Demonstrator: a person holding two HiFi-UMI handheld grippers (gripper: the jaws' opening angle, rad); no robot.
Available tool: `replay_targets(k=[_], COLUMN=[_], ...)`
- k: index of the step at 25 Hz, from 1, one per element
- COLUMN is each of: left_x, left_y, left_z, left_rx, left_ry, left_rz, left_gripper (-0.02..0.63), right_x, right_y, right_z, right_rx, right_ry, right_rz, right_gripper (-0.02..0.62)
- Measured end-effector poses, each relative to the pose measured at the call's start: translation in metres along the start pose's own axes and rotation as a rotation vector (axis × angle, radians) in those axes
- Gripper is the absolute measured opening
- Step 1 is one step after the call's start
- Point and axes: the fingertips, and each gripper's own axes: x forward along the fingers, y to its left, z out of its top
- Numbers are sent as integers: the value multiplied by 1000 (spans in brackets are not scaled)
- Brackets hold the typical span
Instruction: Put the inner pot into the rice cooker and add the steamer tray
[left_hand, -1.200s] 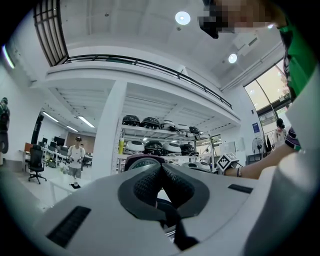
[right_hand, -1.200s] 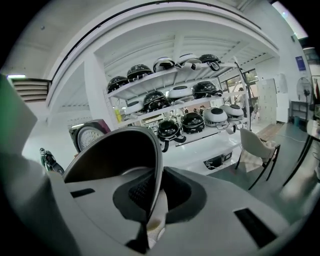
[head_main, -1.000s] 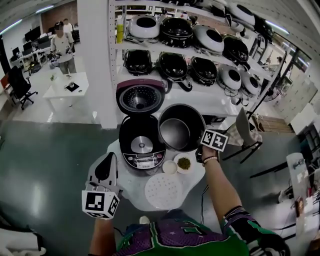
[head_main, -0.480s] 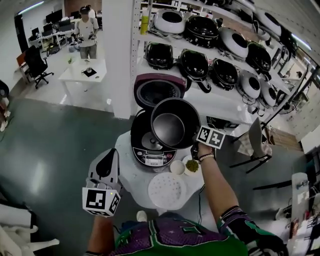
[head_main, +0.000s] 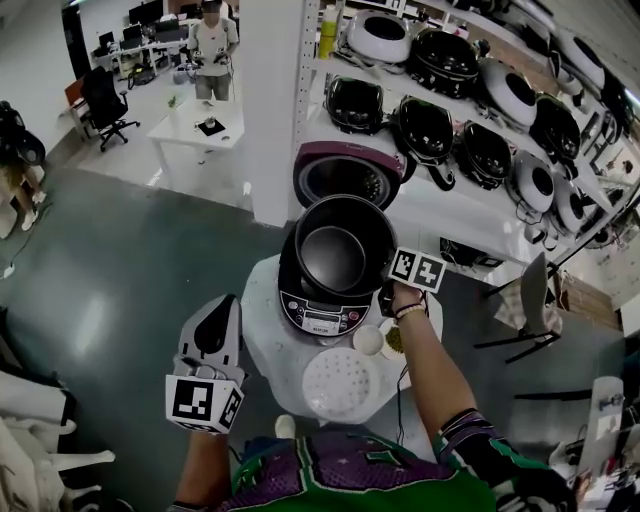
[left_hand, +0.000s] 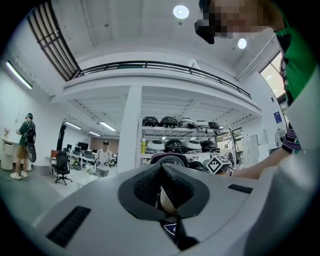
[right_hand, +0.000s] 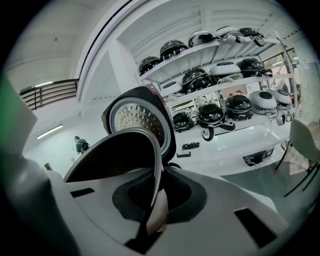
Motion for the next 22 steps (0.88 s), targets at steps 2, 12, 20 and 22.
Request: replay_targets(k=[2,12,20,22], left_x=[1,8,6,6], left_y=[-1,0,4,4], left_z=[1,-8,-12,-15], left_rx=[13,23,24,24], left_ry=[3,31,55,61], left_rz=[12,46,67,69], left_gripper=[20,20,20,20], right_x=[7,36,46,49], right_y=[2,3,-5,-8], right_z=[-3,-21,-33,-36], right_rx=[-4,-20,-15,-12], right_ry=[16,84,116,123], right_rz=[12,25,8,3], right_gripper=[25,28,29,29])
